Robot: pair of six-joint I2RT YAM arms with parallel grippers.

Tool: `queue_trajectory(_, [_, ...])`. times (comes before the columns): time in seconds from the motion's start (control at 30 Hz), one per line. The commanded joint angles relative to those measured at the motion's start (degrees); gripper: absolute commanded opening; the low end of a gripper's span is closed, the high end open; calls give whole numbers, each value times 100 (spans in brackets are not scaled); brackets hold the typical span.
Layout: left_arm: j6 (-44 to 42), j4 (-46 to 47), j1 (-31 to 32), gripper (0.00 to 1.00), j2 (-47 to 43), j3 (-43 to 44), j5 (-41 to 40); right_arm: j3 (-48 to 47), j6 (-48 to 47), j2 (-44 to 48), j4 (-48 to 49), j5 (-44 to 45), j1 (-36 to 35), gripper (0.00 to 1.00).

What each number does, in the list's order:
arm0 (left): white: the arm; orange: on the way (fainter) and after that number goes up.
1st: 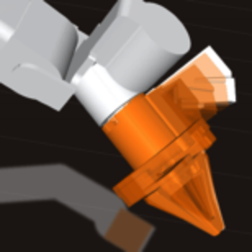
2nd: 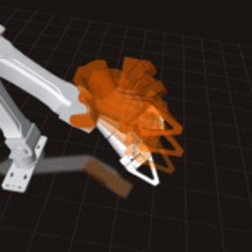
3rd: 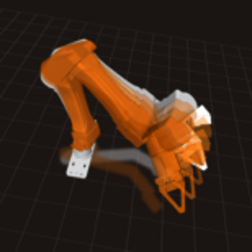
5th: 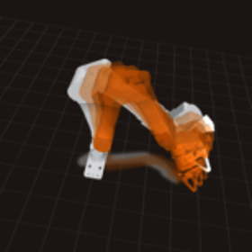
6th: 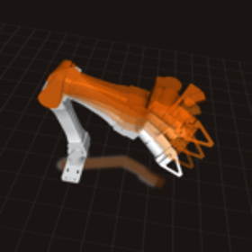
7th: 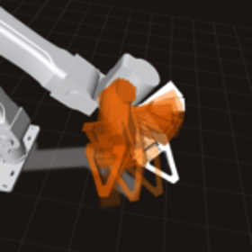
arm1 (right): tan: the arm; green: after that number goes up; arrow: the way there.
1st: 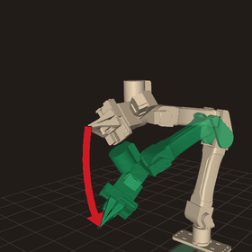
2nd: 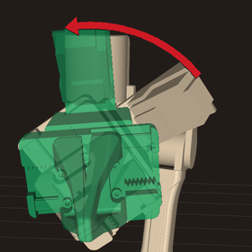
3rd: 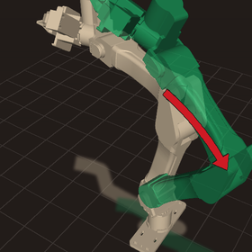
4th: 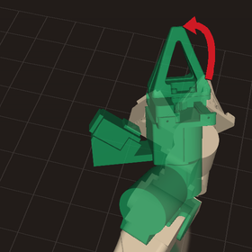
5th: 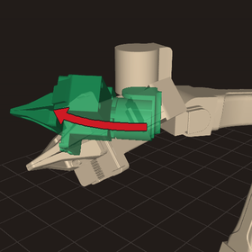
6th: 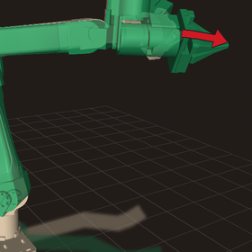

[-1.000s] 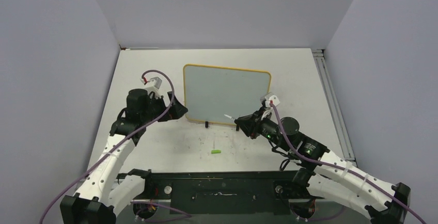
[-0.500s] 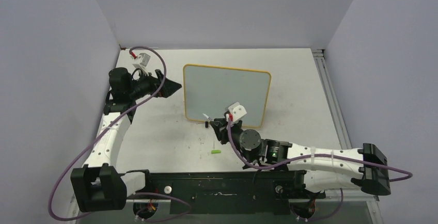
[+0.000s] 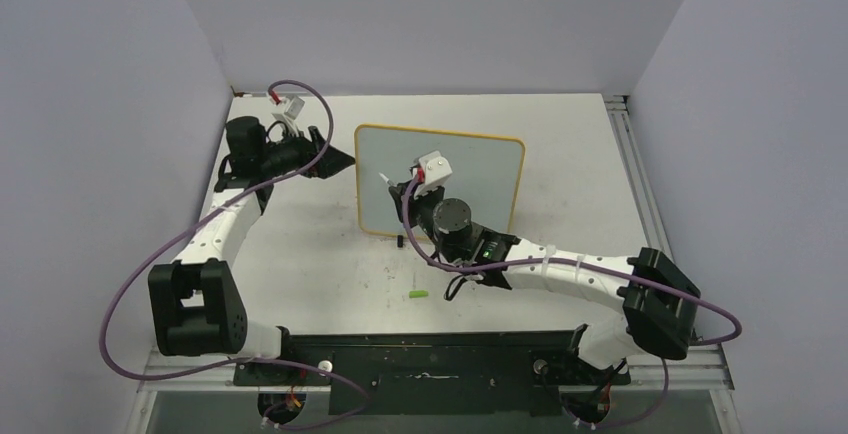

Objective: Write a sentence on the whiteboard
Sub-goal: Place the pen cap at the center of the board, then write a sentence on the whiteboard.

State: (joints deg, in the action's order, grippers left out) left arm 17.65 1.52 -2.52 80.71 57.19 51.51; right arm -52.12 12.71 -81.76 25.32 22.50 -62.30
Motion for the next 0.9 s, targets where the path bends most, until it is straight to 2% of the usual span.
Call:
queue_trajectory(0.0, [23,474,93,72,110,61,174,-480,-90,-271,659,-600,239,5])
queue_trajectory(0.1, [-75,342,197,68,232,100,53,-640,-180,-468,719,-726,366,5])
queue_trajectory(0.27, [-523,-398,522,60,335,282,-332,-866,-248,-738,848,-814,457,5])
queue_trajectory(0.87, [-378,-240,595,35,461,219,-395,-1221,-633,-1232,1215,-538,456,5])
